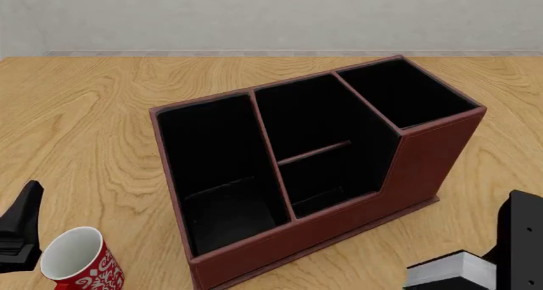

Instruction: Pick up the book and place it in the right compartment of the caddy.

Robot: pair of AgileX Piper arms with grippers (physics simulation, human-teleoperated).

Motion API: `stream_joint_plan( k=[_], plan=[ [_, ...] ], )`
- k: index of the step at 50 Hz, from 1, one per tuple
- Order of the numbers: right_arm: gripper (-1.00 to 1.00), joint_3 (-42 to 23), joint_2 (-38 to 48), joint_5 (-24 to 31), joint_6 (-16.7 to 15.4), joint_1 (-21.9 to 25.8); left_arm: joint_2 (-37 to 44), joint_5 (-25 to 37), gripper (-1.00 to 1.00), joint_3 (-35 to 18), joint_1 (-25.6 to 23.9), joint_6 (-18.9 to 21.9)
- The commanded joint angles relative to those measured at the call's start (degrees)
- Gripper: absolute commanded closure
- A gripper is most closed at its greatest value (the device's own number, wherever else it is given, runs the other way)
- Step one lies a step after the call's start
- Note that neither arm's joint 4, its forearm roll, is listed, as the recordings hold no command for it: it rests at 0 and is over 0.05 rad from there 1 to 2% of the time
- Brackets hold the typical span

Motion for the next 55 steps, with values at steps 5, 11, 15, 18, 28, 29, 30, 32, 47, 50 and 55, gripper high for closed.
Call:
stream_joint_plan(
  k=[5, 11, 15, 18, 28, 29, 30, 32, 47, 50, 55],
  plan=[
    [1.00, -3.5, -2.3, 1.3, -2.0, -3.4, 0.0, -0.9, -1.00, 0.0, -0.7, -0.4],
    [1.00, -4.4, -2.9, 1.3, -3.8, -5.4, 0.0, -1.1, -1.00, -0.1, -1.1, -0.3],
    [1.00, -4.0, -3.9, 1.3, -6.1, -7.9, 0.0, -1.1, -1.00, -0.4, -1.4, -0.4],
    [1.00, -4.1, -4.1, 1.3, -6.5, -8.5, 0.0, -1.1, -1.00, -0.4, -1.6, -0.4],
    [1.00, -6.4, -5.8, 1.3, -11.6, -13.3, 0.0, -1.3, -1.00, -0.7, -1.9, -0.7],
    [1.00, -6.9, -5.9, 1.3, -11.8, -13.4, 0.0, -1.3, -1.00, -0.7, -1.9, -0.8],
    [1.00, -7.4, -5.8, 1.3, -11.4, -13.3, 0.0, -1.4, -1.00, -0.7, -1.9, -0.7],
    [1.00, -7.5, -6.1, 1.3, -12.2, -14.2, 0.0, -1.4, -1.00, -0.5, -1.8, -0.6],
    [1.00, -9.7, -7.8, 1.3, -17.4, -20.2, 0.1, -1.9, -1.00, -0.4, -1.8, -1.0],
    [1.00, -11.2, -7.9, 1.3, -17.0, -20.1, 0.1, -2.0, -1.00, -0.5, -1.9, -1.0],
    [1.00, -12.9, -8.2, 1.3, -18.2, -21.7, 0.1, -1.9, -1.00, -0.6, -2.1, -0.8]
  ],
)
